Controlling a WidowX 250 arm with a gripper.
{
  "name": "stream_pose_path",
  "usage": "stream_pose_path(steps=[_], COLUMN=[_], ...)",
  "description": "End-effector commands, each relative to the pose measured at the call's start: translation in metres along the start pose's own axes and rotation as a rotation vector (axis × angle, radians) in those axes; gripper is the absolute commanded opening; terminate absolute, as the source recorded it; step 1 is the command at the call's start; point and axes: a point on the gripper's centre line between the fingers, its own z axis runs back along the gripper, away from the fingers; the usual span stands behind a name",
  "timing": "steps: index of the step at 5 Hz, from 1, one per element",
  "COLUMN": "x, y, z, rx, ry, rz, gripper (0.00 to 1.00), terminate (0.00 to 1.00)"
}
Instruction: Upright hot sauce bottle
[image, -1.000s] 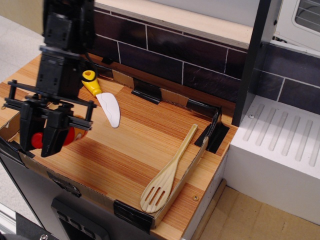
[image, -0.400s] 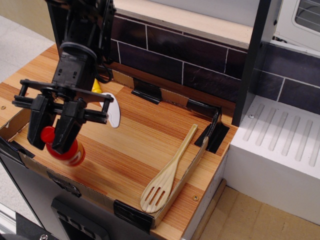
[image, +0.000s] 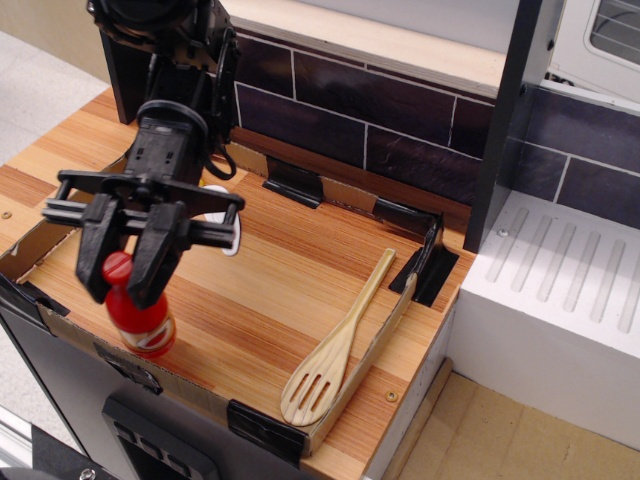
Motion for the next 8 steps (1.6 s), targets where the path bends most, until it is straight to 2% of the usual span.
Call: stream_pose_path(steps=[1,2,3,4,5,6,7,8], x=[0.003,0.005,0.009,0.012,0.015,0.013,0.002,-0.018], y=[-0.008,-0.013,-0.017,-0.018,-0.016,-0.014,-0.009,-0.004], z=[0.034,0.038,0.037,0.037,0.037,0.039,0.051,0.066], rx=[-0.056,-0.091,-0.131,-0.146,-0.140,-0.129,-0.112,-0.104], ry=[-0.055,-0.017,0.062,0.085,0.069,0.043,-0.068,-0.225], rz=[-0.050,-0.083,-0.097,-0.090,-0.103,-0.116,-0.106,-0.078], gripper=[0.00,0.00,0.00,0.00,1.00,1.00,1.00,1.00], terminate=[0.00,0.00,0.00,0.00,0.00,0.00,0.00,0.00])
